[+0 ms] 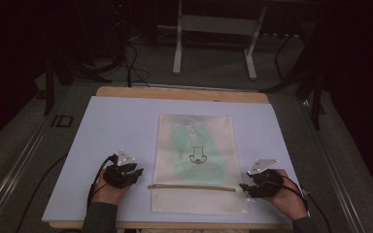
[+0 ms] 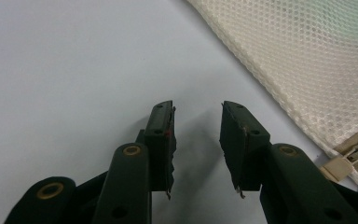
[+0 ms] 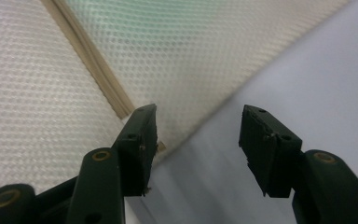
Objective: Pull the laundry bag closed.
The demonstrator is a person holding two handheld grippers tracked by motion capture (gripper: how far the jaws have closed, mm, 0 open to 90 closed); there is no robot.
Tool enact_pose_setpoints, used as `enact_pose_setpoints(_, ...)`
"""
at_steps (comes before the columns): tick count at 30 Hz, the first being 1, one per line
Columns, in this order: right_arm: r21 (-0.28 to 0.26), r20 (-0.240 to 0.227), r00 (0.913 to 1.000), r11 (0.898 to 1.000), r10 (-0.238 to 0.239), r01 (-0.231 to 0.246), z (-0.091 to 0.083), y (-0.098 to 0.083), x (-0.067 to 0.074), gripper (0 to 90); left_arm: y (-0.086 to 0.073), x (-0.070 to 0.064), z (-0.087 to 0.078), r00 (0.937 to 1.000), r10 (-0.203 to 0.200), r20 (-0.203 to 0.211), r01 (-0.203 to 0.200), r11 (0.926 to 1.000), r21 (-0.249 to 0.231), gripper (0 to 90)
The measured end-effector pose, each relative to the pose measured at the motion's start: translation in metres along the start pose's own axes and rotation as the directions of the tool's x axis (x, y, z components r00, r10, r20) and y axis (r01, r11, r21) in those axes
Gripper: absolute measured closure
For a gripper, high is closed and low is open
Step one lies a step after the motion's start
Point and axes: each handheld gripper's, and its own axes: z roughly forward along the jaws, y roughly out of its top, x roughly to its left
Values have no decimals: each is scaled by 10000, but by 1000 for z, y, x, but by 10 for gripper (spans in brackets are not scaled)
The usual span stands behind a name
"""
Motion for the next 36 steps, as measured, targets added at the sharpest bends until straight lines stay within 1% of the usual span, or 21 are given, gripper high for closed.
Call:
enact_pose_setpoints(4,57,-95,9998,9998,-193,193,4,6,4,447,0,1,-2,9999,-51,-97,50,10000,-82,643)
enact_pose_setpoints(6,85,-97,9997,9998,-204,205,5,8,4,444,-1,1,-3,9999,-70,-96,68,9999,-136,643)
enact_pose_setpoints(8,60,-267,9994,9997,-230,232,7,13,7,438,-1,1,-3,9999,-78,-88,77,9999,-131,645)
enact_pose_setpoints(11,39,-305,9987,9991,-414,416,8,18,10,443,-1,1,-3,9999,-70,-72,69,9999,-122,645)
enact_pose_setpoints(15,-21,-560,9968,9984,-564,564,8,24,13,448,-1,1,-2,9999,-131,-69,130,9998,-119,645)
enact_pose_setpoints(18,-49,-629,9955,9975,-708,707,9,30,16,447,-1,1,-2,9999,-136,-67,135,9998,-123,645)
enact_pose_setpoints(22,-85,-807,9920,9953,-970,967,11,37,20,460,-2,1,-2,9998,-158,-74,158,9998,-106,643)
enact_pose_setpoints(23,-85,-807,9920,9953,-970,967,11,37,20,460,-2,1,-2,9998,-158,-74,158,9998,-106,643)
enact_pose_setpoints(26,-27,-983,9877,9925,-1217,1220,15,44,24,463,-2,2,-2,9998,-194,-57,193,9997,-127,643)
enact_pose_setpoints(36,-135,-1336,9805,9895,-1445,1440,21,56,32,458,-2,2,-2,9998,-185,-60,185,9998,-111,640)
